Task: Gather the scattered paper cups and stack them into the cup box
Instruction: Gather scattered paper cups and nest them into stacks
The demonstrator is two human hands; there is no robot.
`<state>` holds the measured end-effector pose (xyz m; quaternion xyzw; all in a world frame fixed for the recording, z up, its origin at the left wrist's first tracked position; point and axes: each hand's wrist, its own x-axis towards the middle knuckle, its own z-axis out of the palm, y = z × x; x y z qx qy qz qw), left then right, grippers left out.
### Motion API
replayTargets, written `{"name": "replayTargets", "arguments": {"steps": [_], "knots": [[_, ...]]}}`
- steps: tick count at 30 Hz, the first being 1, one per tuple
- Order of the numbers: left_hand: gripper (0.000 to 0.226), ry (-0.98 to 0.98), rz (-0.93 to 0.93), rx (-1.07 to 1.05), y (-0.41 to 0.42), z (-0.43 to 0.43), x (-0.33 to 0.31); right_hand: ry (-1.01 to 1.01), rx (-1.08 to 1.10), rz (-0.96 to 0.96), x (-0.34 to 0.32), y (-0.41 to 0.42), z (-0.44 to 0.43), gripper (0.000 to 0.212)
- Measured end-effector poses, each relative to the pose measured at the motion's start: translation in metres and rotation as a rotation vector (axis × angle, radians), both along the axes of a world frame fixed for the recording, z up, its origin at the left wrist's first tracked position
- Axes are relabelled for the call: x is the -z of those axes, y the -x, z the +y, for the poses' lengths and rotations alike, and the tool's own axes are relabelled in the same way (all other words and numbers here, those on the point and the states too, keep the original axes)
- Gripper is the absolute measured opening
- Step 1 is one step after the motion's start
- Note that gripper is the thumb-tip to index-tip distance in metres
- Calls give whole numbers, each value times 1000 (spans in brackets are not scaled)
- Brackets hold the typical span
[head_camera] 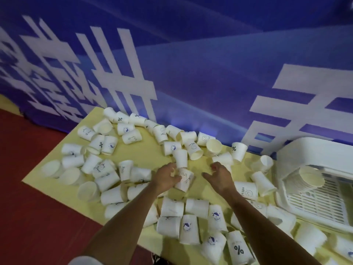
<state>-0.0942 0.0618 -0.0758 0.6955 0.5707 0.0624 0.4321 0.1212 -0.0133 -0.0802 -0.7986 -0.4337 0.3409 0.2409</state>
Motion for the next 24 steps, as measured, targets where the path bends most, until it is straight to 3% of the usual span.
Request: {"name": "replayTargets", "arguments": {"steps": [11,19,24], "knots": [[49,-10,125,-111,116,59,25,63,-192,-38,24,116,87,56],[52,-235,346,-65,161,100,37,65,-430,-121,41,168,134,60],[62,-124,321,-71,173,107,50,68,-554,-144,59,207,140,72]]}}
